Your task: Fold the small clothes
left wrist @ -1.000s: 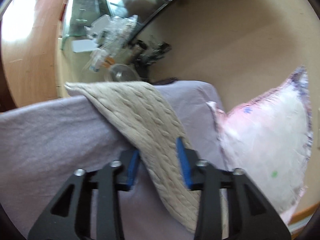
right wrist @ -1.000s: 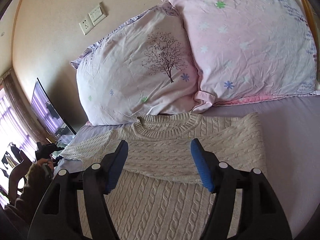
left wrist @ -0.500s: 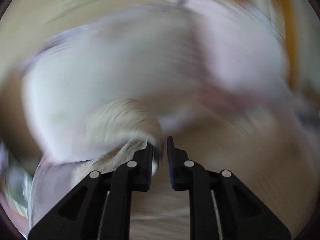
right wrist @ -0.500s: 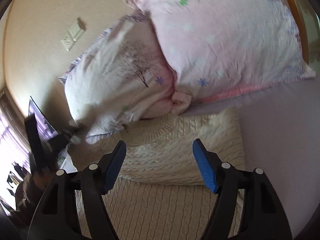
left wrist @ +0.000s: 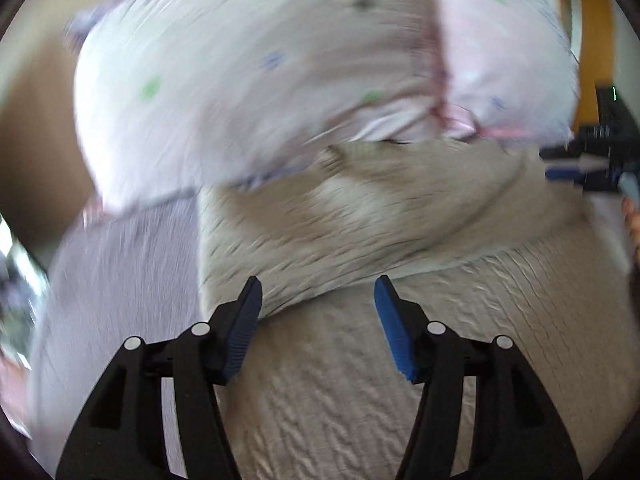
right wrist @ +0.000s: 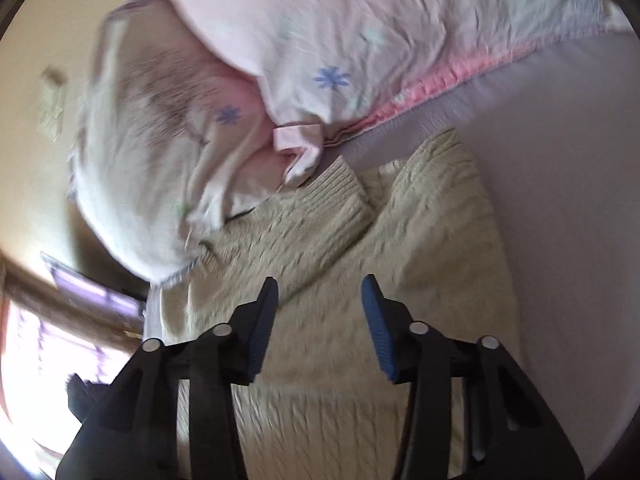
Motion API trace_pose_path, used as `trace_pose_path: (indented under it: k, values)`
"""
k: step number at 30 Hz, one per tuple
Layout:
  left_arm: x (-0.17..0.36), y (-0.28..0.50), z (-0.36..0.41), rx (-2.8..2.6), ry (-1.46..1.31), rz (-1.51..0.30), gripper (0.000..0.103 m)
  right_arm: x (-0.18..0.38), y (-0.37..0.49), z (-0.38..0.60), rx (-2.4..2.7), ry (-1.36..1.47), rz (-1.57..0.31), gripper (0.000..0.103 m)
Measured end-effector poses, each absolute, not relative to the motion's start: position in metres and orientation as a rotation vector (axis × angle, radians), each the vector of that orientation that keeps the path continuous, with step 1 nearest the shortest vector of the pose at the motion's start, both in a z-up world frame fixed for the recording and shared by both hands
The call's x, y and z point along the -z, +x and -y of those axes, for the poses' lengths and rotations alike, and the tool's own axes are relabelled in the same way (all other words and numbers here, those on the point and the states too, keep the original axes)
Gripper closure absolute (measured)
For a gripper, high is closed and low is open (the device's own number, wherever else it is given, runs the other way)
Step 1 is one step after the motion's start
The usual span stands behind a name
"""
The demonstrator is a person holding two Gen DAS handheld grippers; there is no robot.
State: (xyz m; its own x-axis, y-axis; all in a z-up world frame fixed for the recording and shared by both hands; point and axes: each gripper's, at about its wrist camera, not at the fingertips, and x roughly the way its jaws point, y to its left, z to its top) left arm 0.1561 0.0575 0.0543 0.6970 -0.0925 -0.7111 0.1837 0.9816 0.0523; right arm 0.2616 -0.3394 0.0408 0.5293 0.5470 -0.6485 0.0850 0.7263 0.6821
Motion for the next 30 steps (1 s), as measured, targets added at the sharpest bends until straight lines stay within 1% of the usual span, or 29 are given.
trace_pose_path:
  k: [3,4,5,6,10,13,15,16,17,18,19,20,21,22,24,26,30]
  values:
    - [-0.051,0.164,-0.079,0.157,-0.012,-0.836,0.045,-0.030,0.285,0.336,-0.237,0.758,-1.014,0.062]
    - [-0.050,0.164,-0.083,0.162,-0.037,-0.841,0.045,-0.028,0.292,0.333,-0.219,0.749,-1.008,0.069]
    - [-0.052,0.162,-0.087,0.165,-0.056,-0.839,0.045,-0.027,0.295,0.330,-0.211,0.736,-0.997,0.090]
    - [-0.054,0.160,-0.089,0.163,-0.063,-0.831,0.044,-0.028,0.299,0.327,-0.214,0.716,-0.980,0.092]
    - [-0.065,0.143,-0.099,0.166,-0.092,-0.789,0.040,-0.054,0.280,0.330,-0.253,0.710,-0.839,0.093]
    - [-0.071,0.128,-0.113,0.176,-0.122,-0.777,0.039,-0.082,0.238,0.346,-0.241,0.687,-0.723,0.093]
    - [-0.073,0.112,-0.125,0.204,-0.158,-0.779,0.039,-0.085,0.204,0.361,-0.175,0.657,-0.698,0.093]
    - [-0.072,0.103,-0.130,0.222,-0.175,-0.783,0.039,-0.079,0.191,0.366,-0.117,0.605,-0.727,0.092]
    - [-0.071,0.097,-0.133,0.237,-0.189,-0.789,0.039,-0.073,0.188,0.369,-0.091,0.577,-0.766,0.087]
    - [-0.070,0.091,-0.137,0.251,-0.201,-0.795,0.038,-0.066,0.182,0.375,-0.081,0.577,-0.804,0.085]
    - [-0.069,0.082,-0.141,0.270,-0.222,-0.807,0.037,-0.060,0.174,0.380,-0.072,0.596,-0.831,0.080]
    - [-0.067,0.073,-0.145,0.287,-0.246,-0.820,0.036,-0.057,0.160,0.389,-0.079,0.623,-0.834,0.068]
    - [-0.063,0.062,-0.150,0.312,-0.278,-0.840,0.035,-0.059,0.147,0.395,-0.096,0.631,-0.816,0.059]
    - [-0.060,0.056,-0.152,0.327,-0.297,-0.855,0.035,-0.063,0.129,0.400,-0.110,0.621,-0.785,0.045]
    - [-0.052,0.040,-0.157,0.343,-0.332,-0.881,0.035,-0.065,0.108,0.408,-0.128,0.600,-0.764,0.043]
    - [-0.043,0.024,-0.161,0.350,-0.363,-0.908,0.035,-0.061,0.087,0.411,-0.159,0.600,-0.791,0.044]
    - [-0.028,-0.002,-0.163,0.365,-0.400,-0.959,0.037,-0.035,0.047,0.425,-0.189,0.636,-0.895,0.044]
